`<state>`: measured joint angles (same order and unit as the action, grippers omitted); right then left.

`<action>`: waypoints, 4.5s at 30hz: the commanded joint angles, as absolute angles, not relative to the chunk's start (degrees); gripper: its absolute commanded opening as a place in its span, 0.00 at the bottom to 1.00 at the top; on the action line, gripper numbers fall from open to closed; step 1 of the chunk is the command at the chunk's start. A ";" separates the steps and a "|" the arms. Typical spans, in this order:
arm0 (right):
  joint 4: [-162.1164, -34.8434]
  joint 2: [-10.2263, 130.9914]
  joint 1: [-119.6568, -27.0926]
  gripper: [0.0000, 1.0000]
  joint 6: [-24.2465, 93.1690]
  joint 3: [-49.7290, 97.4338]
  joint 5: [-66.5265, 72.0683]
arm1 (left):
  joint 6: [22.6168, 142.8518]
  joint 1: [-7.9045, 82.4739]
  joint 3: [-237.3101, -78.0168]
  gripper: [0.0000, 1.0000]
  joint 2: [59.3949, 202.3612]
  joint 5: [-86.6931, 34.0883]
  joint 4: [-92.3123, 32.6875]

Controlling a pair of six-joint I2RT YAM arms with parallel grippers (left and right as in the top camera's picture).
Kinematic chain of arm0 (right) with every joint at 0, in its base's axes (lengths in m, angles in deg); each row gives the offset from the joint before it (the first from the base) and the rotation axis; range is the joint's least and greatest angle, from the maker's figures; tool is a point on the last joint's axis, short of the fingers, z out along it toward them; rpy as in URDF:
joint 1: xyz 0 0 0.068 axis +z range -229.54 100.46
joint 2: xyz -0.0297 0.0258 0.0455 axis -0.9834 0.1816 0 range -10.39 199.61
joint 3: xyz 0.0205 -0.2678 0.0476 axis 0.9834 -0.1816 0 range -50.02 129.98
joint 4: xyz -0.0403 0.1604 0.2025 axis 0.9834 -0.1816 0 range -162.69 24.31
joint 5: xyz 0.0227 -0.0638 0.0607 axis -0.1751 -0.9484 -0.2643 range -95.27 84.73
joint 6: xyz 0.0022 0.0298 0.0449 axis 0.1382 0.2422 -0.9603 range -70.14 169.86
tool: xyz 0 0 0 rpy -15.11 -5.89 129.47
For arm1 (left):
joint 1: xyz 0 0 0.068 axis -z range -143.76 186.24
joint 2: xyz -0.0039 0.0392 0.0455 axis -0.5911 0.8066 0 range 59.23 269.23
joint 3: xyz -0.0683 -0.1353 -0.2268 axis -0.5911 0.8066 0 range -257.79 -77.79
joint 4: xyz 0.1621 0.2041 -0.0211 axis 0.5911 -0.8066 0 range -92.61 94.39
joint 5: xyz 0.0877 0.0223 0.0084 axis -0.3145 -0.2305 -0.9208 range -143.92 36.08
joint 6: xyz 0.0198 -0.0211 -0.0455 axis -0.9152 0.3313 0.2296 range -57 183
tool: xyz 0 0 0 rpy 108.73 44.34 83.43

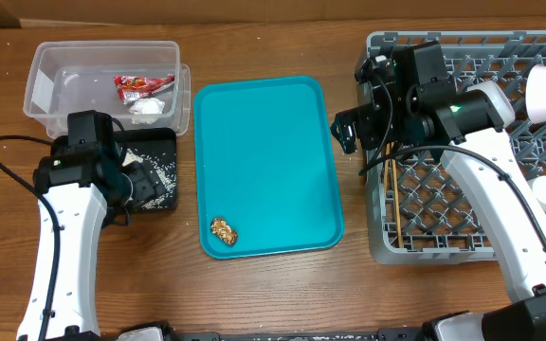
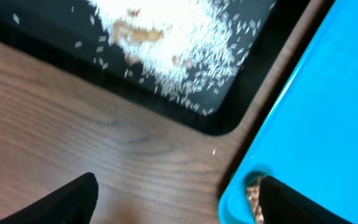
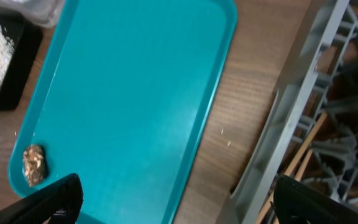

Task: Sort waste into correct bins and load items into the dishwasher
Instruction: 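Grasp the brown food scrap on the teal tray with the left gripper, then lift the scrap and carry it left toward the black tray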

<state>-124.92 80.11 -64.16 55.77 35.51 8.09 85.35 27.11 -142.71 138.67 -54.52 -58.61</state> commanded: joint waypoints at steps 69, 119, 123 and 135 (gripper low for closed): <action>-134.55 79.74 -80.31 0.93 42.20 35.53 8.99 | 134.83 62.82 -137.93 1.00 153.64 -50.54 -54.04; -134.80 79.74 -80.31 0.93 42.37 35.53 8.97 | 134.79 59.26 -125.95 0.46 153.64 -48.60 -38.85; -134.82 79.74 -80.31 0.94 42.37 35.53 8.97 | 134.79 59.24 -125.95 0.33 153.62 -48.84 -38.76; -134.80 79.74 -80.31 0.94 42.37 35.53 8.97 | 129.26 57.91 -130.06 0.17 153.58 -54.08 -43.40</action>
<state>-134.88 80.11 -80.20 42.40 35.49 8.44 132.40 58.98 -127.37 153.12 -49.12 -41.60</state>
